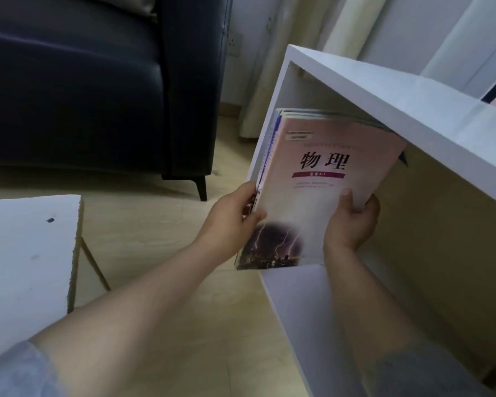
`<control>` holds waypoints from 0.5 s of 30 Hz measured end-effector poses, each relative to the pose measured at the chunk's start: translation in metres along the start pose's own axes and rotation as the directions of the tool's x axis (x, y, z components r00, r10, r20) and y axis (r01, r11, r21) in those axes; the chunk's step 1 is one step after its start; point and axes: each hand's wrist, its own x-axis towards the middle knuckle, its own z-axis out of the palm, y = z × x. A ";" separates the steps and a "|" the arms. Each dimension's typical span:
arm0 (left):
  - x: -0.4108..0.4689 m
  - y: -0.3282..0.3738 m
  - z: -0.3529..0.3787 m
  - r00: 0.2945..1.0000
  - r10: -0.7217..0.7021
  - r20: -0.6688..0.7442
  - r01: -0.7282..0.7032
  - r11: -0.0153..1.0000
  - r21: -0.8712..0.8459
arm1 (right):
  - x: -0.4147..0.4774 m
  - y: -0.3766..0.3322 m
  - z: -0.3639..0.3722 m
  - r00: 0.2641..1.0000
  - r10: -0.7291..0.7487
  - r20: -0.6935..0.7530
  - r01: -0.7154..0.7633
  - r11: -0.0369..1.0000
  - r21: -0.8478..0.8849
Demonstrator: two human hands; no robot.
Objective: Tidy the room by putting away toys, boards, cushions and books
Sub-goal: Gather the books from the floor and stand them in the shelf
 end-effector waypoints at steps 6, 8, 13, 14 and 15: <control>0.010 -0.004 0.012 0.996 0.089 -0.015 -0.088 0.996 0.033 | -0.003 0.020 -0.004 0.975 0.108 0.196 -0.103 0.994 -0.037; 0.012 -0.003 0.014 0.995 0.099 -0.012 -0.098 0.994 0.046 | -0.025 0.042 -0.014 0.944 0.185 0.273 -0.143 0.975 -0.169; 0.016 -0.005 0.014 0.996 0.065 -0.055 -0.067 0.997 -0.025 | -0.057 0.068 -0.028 0.929 0.285 0.237 -0.166 0.891 -0.422; 0.016 -0.006 0.014 0.996 0.065 -0.056 -0.067 0.997 -0.033 | -0.060 0.068 -0.028 0.930 0.292 0.222 -0.170 0.880 -0.443; 0.016 -0.006 0.014 0.996 0.062 -0.058 -0.065 0.997 -0.043 | -0.062 0.069 -0.026 0.931 0.296 0.214 -0.173 0.872 -0.457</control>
